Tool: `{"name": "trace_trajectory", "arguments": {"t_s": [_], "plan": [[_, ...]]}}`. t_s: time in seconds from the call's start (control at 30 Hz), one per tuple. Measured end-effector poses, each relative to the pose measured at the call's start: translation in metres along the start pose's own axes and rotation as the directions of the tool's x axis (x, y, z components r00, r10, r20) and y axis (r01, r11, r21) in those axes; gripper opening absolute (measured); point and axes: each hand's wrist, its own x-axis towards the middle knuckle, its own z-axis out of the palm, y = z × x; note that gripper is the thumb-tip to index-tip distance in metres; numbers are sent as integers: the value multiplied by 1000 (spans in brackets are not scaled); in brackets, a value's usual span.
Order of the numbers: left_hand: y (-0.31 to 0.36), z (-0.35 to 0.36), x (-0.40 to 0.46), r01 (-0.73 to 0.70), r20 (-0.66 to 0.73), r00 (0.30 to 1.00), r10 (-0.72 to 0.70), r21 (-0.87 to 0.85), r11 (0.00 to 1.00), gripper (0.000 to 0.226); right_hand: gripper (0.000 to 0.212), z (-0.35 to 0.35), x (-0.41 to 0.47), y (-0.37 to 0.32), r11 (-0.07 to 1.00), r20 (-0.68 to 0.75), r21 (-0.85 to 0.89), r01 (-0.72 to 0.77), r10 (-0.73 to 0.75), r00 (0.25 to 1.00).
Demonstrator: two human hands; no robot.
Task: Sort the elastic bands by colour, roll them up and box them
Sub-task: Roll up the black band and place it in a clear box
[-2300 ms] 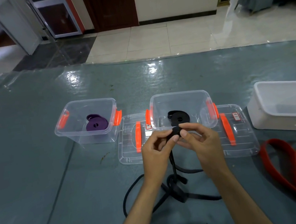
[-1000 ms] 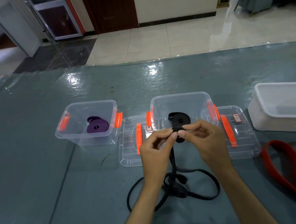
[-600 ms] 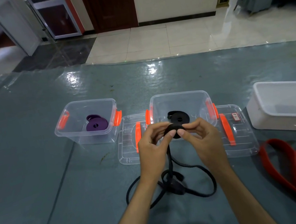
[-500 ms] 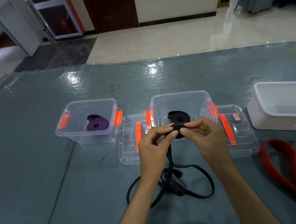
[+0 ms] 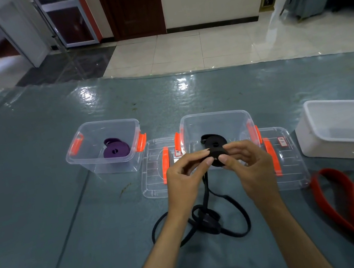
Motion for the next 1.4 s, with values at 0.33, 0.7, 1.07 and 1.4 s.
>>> {"name": "trace_trajectory", "arguments": {"t_s": [0.33, 0.7, 1.07, 1.4], "plan": [[3, -3, 3, -12, 3, 1000, 12, 56, 998, 19, 13, 0, 0, 3, 998, 13, 50, -48, 48, 999], [-2, -3, 0, -50, 51, 998, 46, 85, 995, 23, 13, 0, 2, 0, 993, 5, 94, -72, 71, 997], [-2, 6, -3, 69, -76, 994, -77, -95, 993, 15, 16, -2, 5, 3, 997, 84, -11, -71, 71, 994], [-6, -2, 0, 110, -69, 991, -115, -75, 991, 25, 17, -4, 4, 4, 995, 75, -51, -85, 89, 993]]}}
